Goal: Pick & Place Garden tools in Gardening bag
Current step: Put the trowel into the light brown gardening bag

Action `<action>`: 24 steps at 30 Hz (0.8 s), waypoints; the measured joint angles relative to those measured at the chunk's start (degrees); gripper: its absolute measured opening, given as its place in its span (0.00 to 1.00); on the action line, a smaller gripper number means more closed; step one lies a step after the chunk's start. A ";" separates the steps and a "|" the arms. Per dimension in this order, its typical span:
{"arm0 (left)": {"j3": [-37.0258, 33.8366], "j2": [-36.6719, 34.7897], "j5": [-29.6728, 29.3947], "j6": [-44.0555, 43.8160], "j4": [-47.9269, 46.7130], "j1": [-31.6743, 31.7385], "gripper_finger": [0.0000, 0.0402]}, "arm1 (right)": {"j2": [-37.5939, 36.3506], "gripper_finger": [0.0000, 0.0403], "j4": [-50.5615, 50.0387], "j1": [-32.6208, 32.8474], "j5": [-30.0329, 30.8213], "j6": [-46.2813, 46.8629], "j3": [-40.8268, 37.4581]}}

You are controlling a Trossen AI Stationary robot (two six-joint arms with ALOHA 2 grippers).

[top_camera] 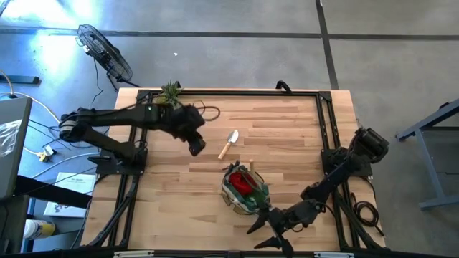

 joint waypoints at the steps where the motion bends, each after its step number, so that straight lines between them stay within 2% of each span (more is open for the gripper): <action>1: 0.79 0.00 1.14 -0.19 -1.42 0.96 0.39 | 0.00 0.56 -0.02 0.32 0.75 0.03 0.00; 8: 5.84 0.12 4.46 -2.56 -7.03 8.80 0.39 | 0.00 0.56 0.09 1.31 5.03 1.76 0.00; 13: 6.30 1.44 -2.61 -4.11 -7.42 10.48 0.39 | 0.00 0.56 0.08 1.26 5.16 2.75 0.00; 15: 6.33 2.95 -3.47 -4.19 -7.11 10.39 0.39 | 0.00 0.56 0.09 1.26 5.16 3.10 0.00; 17: 6.32 4.97 -2.12 -2.77 -7.00 10.39 0.39 | 0.00 0.56 0.06 1.26 5.16 3.17 0.00; 21: 6.33 9.13 4.93 4.18 -6.54 10.32 0.39 | 0.00 0.56 0.03 1.26 5.16 3.23 0.00; 24: 6.30 12.11 7.18 9.46 -6.74 10.34 0.39 | 0.00 0.56 0.00 1.27 5.16 3.28 0.00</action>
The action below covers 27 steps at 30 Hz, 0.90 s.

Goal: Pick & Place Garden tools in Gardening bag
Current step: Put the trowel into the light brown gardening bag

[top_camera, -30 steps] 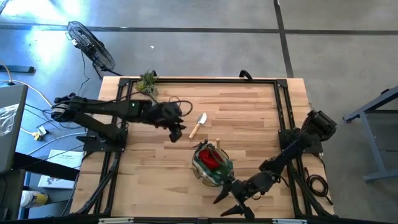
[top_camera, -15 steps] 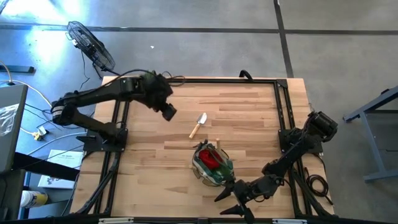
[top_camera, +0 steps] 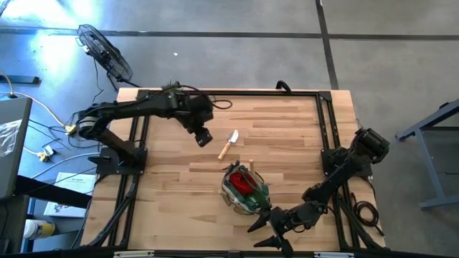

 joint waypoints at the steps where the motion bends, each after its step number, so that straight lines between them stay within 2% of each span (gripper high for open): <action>1: 0.00 0.74 0.02 2.12 -0.08 0.00 0.39 | 0.00 0.56 0.00 0.10 0.00 0.00 0.00; 6: 0.00 3.62 -0.35 11.49 -0.98 0.02 0.39 | 0.00 0.56 -0.46 0.69 0.02 -0.03 0.00; 14: -0.02 6.25 0.02 12.36 -0.55 -0.79 0.39 | -0.04 0.56 -1.72 1.79 0.04 -0.25 0.02; 23: -0.04 6.60 1.05 4.63 7.72 -8.20 0.39 | -0.04 0.56 -2.35 3.00 0.01 -0.61 0.02; 27: -0.04 6.60 -0.64 0.21 10.52 -12.51 0.39 | -0.04 0.56 -2.32 3.03 0.02 -0.63 0.02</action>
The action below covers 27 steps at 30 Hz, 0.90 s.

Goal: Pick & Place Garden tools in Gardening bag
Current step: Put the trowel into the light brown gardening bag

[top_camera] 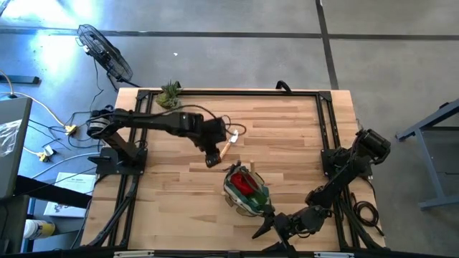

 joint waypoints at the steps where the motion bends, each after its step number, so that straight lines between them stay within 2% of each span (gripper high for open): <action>1: 0.00 0.00 -1.04 -0.40 0.24 -1.02 0.39 | 0.00 0.56 0.00 0.00 0.00 0.00 0.00; 8: 0.00 0.00 -8.58 -4.90 -0.21 -5.45 0.39 | 0.03 0.56 2.75 -0.04 -0.87 -1.63 -0.02; 14: -0.10 0.90 -14.83 -9.47 -3.77 -5.50 0.39 | -0.02 0.56 16.95 -0.15 -10.66 -11.71 -0.02; 18: -0.01 2.53 -19.30 -12.17 -3.69 -5.48 0.39 | -1.62 0.56 19.43 -0.75 -11.95 -16.23 -0.02; 27: -3.26 9.14 -14.44 -11.41 0.55 -6.68 0.39 | -4.85 0.56 19.47 -4.06 -10.59 -16.05 -0.02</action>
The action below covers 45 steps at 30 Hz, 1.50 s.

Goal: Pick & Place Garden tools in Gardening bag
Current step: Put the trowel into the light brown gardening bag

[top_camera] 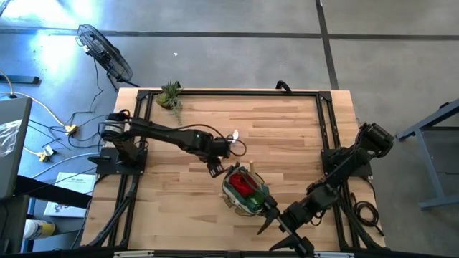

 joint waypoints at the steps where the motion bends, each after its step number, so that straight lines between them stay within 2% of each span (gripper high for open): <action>1: 0.05 0.71 -0.04 0.35 1.00 0.06 0.39 | -0.02 0.56 0.03 -0.40 -0.03 -0.01 0.00; 6: 0.08 2.83 -1.93 2.32 4.21 1.11 0.39 | -0.02 0.56 -1.42 -1.58 -0.18 0.27 0.01; 16: 0.09 2.87 -1.72 2.05 5.91 5.05 0.39 | -0.02 0.56 -4.74 -3.80 -0.19 8.63 0.01; 43: 0.00 6.63 1.74 3.67 9.74 5.73 0.39 | 0.00 0.56 -5.21 -2.47 1.54 8.56 0.02; 45: 0.26 7.45 2.08 4.00 12.32 5.73 0.39 | 0.00 0.56 -5.42 -2.47 1.54 8.60 0.02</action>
